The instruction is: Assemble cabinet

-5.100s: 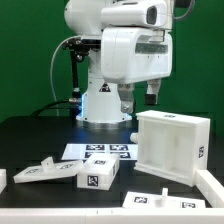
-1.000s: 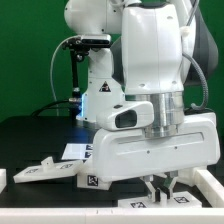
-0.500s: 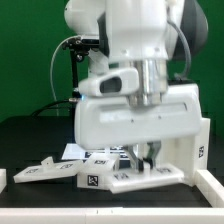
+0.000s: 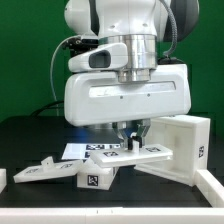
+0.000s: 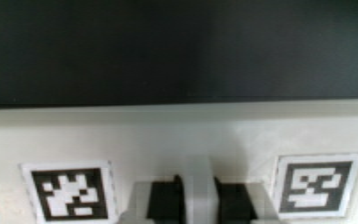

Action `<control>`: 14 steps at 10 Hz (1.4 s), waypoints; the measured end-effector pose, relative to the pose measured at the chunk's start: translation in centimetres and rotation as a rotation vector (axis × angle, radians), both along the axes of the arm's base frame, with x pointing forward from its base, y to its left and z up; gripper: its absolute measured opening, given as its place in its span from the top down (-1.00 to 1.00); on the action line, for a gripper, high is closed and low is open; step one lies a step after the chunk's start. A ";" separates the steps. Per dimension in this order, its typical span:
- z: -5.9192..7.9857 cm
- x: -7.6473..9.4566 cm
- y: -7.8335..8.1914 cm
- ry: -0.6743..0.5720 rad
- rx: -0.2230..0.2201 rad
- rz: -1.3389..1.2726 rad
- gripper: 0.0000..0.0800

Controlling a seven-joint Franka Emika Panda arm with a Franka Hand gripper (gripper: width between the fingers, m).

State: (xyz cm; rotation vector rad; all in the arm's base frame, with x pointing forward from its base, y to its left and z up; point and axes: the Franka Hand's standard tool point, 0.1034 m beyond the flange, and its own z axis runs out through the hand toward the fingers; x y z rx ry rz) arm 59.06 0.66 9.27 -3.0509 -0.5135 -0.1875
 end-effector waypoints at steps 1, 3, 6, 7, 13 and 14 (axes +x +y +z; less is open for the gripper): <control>0.4 -1.1 -0.4 -0.003 -0.006 0.014 0.84; 1.2 -5.9 -4.5 -0.007 -0.026 0.127 0.84; 2.3 -7.2 -7.1 -0.024 -0.029 0.101 0.84; 2.3 -7.2 -7.1 -0.023 -0.029 0.101 0.84; -3.7 -10.2 -8.4 -0.049 -0.027 0.173 0.84; -3.8 -10.2 -8.6 -0.048 -0.027 0.171 0.84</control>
Offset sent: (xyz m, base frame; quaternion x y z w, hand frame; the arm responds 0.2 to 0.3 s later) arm -0.0636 -0.0768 0.0422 0.0318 0.0360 -0.0321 0.9983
